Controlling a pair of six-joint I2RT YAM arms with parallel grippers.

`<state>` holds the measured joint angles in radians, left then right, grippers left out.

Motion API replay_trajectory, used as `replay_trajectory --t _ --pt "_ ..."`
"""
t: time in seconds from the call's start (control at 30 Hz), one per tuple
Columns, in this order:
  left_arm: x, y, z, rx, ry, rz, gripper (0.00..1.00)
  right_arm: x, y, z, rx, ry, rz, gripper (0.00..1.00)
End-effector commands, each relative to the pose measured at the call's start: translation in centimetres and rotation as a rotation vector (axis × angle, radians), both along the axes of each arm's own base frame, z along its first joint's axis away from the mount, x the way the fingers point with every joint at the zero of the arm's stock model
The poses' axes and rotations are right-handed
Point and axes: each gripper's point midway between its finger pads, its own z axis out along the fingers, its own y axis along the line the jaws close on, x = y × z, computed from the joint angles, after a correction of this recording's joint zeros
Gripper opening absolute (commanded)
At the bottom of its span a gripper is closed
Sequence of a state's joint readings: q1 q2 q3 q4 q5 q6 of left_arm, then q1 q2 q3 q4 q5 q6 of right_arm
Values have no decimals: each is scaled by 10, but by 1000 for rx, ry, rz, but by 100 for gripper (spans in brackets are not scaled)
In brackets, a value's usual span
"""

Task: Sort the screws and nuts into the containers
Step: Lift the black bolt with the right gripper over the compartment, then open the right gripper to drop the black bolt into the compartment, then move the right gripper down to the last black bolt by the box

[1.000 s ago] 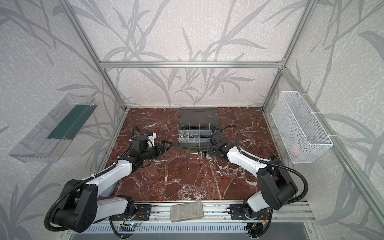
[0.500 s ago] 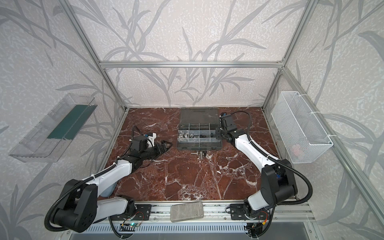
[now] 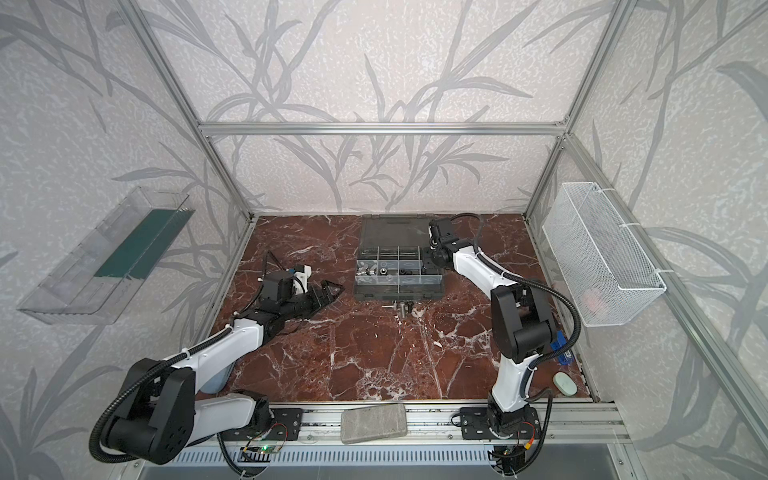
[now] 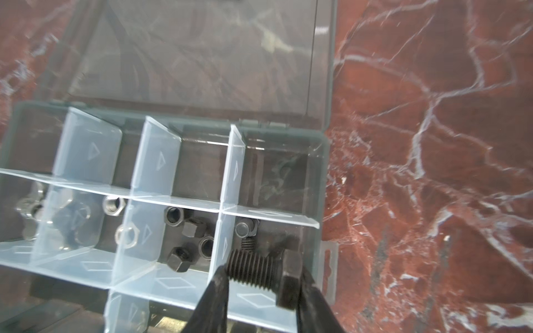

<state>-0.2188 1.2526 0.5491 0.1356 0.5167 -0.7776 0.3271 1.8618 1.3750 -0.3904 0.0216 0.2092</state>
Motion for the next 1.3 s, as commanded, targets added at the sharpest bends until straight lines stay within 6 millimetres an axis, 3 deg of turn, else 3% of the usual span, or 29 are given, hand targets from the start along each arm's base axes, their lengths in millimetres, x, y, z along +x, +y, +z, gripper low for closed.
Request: replay_trajectory --t 0.0,0.3,0.43,0.67,0.9,1.1,1.27 --pt "7 3 10 7 -32 5 99 4 3 1 19 15 4 9" --pt "7 4 8 5 -26 7 99 -2 2 -18 -3 70 13 12" --pt "8 4 8 3 -26 8 99 -3 1 -20 -12 78 14 30" --pt "8 5 9 2 -26 10 99 1 1 -10 -23 62 27 49" --pt "7 5 9 0 -25 10 99 -2 2 10 -13 26 49 55" --pt "6 4 11 -4 -26 7 99 -23 6 36 34 3 83 57" --pt "4 3 13 -17 -23 3 99 -59 16 48 105 -6 93 58"
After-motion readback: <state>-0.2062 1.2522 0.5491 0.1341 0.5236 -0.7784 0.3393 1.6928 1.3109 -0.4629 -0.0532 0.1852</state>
